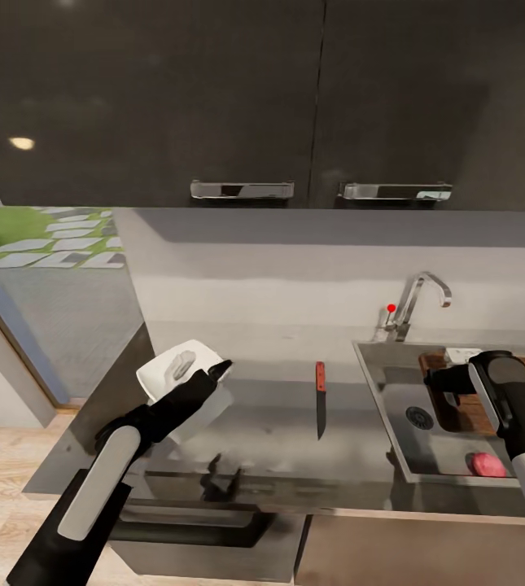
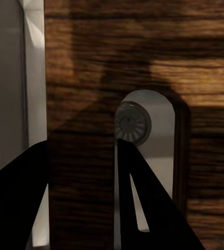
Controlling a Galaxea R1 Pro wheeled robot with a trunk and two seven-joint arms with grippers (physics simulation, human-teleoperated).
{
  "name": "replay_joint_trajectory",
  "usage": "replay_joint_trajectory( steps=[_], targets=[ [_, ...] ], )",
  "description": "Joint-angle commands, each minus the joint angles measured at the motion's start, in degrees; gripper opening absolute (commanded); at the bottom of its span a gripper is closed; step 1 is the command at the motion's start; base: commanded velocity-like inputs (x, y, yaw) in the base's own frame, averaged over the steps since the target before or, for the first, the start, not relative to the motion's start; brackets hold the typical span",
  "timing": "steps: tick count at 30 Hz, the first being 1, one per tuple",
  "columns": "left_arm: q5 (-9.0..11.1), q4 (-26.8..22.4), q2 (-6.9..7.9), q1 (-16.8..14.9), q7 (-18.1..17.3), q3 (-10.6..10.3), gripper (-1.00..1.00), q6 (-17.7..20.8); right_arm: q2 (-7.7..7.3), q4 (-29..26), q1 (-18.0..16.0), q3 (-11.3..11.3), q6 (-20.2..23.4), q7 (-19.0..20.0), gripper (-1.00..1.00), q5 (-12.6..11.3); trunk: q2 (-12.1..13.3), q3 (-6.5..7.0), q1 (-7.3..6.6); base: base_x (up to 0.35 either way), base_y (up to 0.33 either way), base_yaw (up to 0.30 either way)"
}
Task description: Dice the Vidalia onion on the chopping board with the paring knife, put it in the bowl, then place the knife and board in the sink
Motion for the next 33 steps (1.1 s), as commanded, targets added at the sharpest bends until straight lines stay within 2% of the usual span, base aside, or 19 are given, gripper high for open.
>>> replay_joint_trajectory(
  steps=[1, 14, 16, 18, 19, 23, 25, 26, 27, 29, 33],
  targets=[
    [0.7, -0.1, 0.04, 0.0, 0.6, 0.0, 1.00, 0.0, 0.00, 0.0, -0.1, -0.1, 0.2, 0.3, -1.00, 0.3, -0.1, -0.13, 0.04, 0.000, 0.026, 0.000],
    [0.9, -0.3, 0.05, 0.1, 0.6, 0.3, 1.00, 0.1, 0.04, 0.0, 0.0, 0.0, 0.2, 0.3, -1.00, 0.3, -0.1, -0.13, 0.04, 0.000, 0.233, 0.000],
    [1.9, -0.4, 0.08, 0.1, 0.6, 0.3, 1.00, 0.1, 0.02, -0.1, 0.0, 0.0, 0.2, 0.3, -1.00, 0.3, -0.1, -0.13, 0.04, 0.000, 0.131, 0.000],
    [5.1, -0.4, 0.45, 0.1, 0.6, 0.4, 1.00, 0.4, 0.01, -0.1, 0.0, 0.0, 0.2, 0.3, -1.00, 0.3, -0.1, -0.13, 0.04, 0.000, 0.061, 0.000],
    [6.1, -0.4, 0.70, 0.1, 0.6, 0.6, 1.00, 0.6, 0.01, 0.0, 0.0, -0.1, 0.2, 0.2, -1.00, 0.3, -0.1, -0.13, 0.04, 0.000, 0.038, 0.000],
    [13.4, -0.4, 2.38, 1.1, 0.6, 4.4, 1.00, 3.0, 0.07, 0.0, 0.0, 0.0, 0.2, 0.2, -1.00, 0.3, -0.1, -0.13, 0.04, 0.000, 0.014, 0.000],
    [17.0, -0.4, 2.61, 2.4, 0.6, 7.9, 1.00, 4.8, 0.08, 0.0, 0.0, 0.0, 0.2, 0.2, -1.00, 0.3, -0.1, -0.13, 0.04, 0.000, 0.003, 0.000],
    [17.9, -0.4, 2.64, 2.8, 0.6, 8.9, 1.00, 5.4, 0.08, 0.0, 0.0, 0.0, 0.2, 0.2, -1.00, 0.3, -0.1, -0.13, 0.04, 0.000, 0.002, 0.000],
    [19.2, -0.4, 2.66, 3.5, 0.6, 10.9, 1.00, 6.8, 0.08, 0.0, 0.0, 0.0, 0.2, 0.2, -1.00, 0.3, -0.1, -0.13, 0.04, 0.000, 0.001, 0.000],
    [20.7, -0.4, 2.68, 4.5, 0.6, 14.3, 1.00, 9.1, 0.09, 0.0, 0.0, 0.0, 0.2, 0.2, -1.00, 0.3, -0.1, -0.13, 0.04, 0.000, 0.000, 0.000],
    [21.7, -0.4, 2.73, 5.1, 0.8, 17.0, 1.00, 11.0, 0.09, 0.0, 0.0, 0.0, 0.1, 0.2, -1.00, 0.3, -0.1, -0.13, 0.04, 0.000, 0.000, 0.000]
  ],
)
